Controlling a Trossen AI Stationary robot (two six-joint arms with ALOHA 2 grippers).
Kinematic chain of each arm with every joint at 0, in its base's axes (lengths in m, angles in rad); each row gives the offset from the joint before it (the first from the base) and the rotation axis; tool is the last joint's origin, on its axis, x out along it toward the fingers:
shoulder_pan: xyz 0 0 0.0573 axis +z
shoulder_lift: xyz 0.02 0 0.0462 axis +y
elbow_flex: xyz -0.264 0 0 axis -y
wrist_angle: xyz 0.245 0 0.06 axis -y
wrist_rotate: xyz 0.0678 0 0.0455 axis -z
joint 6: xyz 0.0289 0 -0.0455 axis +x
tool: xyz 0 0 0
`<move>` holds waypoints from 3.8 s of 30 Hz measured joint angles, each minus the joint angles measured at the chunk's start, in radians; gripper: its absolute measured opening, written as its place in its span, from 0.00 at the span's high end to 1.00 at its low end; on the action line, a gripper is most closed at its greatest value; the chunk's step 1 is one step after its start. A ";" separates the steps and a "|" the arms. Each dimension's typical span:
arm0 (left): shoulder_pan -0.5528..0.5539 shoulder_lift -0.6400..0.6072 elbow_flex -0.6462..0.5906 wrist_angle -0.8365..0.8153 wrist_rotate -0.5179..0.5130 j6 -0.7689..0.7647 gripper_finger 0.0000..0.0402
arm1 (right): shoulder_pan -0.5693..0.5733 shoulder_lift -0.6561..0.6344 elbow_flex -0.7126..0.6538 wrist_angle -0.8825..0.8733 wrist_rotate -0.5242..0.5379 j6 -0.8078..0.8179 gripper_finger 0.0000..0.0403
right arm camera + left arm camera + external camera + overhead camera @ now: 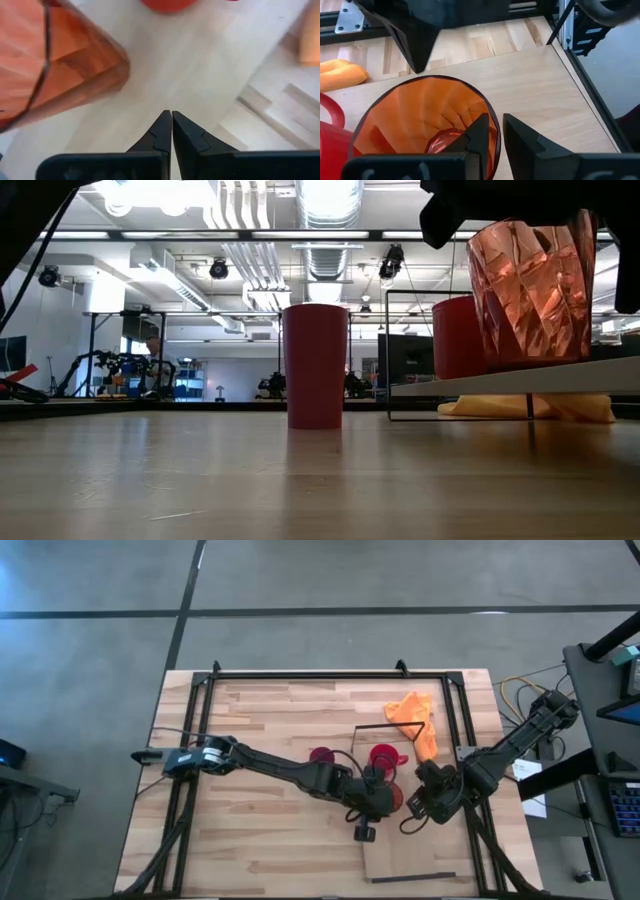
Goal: Stack small to large cups/mugs on shelf
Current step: Put the brown cup on the shelf, then put the pink cup on the shelf
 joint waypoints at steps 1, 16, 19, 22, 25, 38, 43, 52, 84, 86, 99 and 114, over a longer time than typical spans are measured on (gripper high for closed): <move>-0.001 0.000 0.000 0.000 0.000 0.000 0.90 | 0.000 -0.010 0.000 -0.014 0.000 0.000 0.98; -0.005 0.000 0.001 0.087 0.047 0.000 0.90 | 0.000 -0.080 0.000 -0.079 0.050 0.006 0.98; -0.006 -0.006 0.001 0.080 0.036 0.000 0.90 | 0.000 -0.077 0.000 -0.079 0.053 0.006 0.98; -0.004 -0.030 0.007 0.043 -0.002 0.015 0.90 | 0.000 -0.089 0.000 -0.080 0.053 0.000 0.98; -0.003 -0.073 0.034 -0.051 -0.059 0.034 0.90 | 0.000 -0.115 0.001 -0.081 0.053 -0.002 0.98; 0.031 -0.235 0.024 -0.690 -0.237 -0.404 0.90 | 0.000 -0.191 0.177 -0.155 0.150 -0.260 0.98; 0.063 -0.232 -0.013 -0.809 -0.313 -0.456 0.90 | 0.000 -0.192 0.227 -0.157 0.253 -0.328 0.98; 0.109 -0.216 -0.103 -0.701 -0.183 -0.420 0.90 | 0.000 -0.192 0.231 -0.163 0.265 -0.319 0.98; 0.166 -0.214 -0.158 -0.628 -0.129 -0.413 0.90 | -0.001 -0.191 0.225 -0.176 0.263 -0.316 0.98; 0.166 -0.214 -0.169 -0.623 -0.129 -0.418 0.90 | -0.001 -0.191 0.225 -0.176 0.263 -0.316 0.98; 0.166 -0.216 -0.245 -0.570 -0.101 -0.416 0.97 | -0.001 -0.191 0.225 -0.178 0.263 -0.316 0.98; 0.005 -0.229 -0.189 -0.506 0.103 -0.386 1.00 | 0.000 -0.192 0.225 -0.226 0.263 -0.316 0.98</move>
